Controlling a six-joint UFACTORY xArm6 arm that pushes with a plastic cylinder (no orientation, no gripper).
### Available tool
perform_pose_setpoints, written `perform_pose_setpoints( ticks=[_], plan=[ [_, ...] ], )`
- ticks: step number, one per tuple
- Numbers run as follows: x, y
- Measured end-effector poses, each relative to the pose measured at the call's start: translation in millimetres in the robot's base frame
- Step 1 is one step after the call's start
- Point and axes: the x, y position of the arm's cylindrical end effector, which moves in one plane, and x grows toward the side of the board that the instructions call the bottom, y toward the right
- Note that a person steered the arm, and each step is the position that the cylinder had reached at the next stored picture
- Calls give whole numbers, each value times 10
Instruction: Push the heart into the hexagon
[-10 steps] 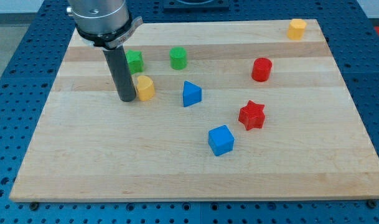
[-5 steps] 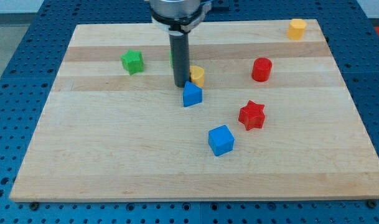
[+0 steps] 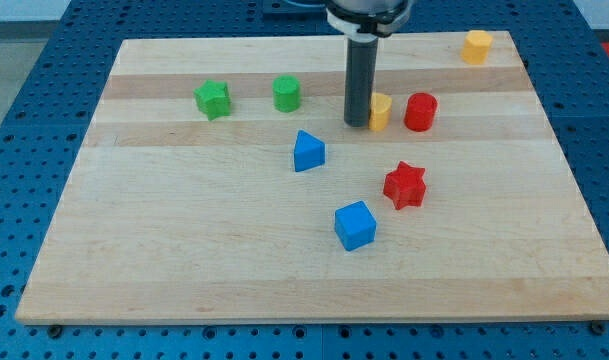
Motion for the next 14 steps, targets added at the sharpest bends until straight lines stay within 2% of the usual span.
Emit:
perform_pose_setpoints(
  ticks=[2,5,10,12,14],
  plan=[
    [-226,447],
    [-225,1176],
    [136,1689],
    [23,1690],
    [-358,1690]
  ],
)
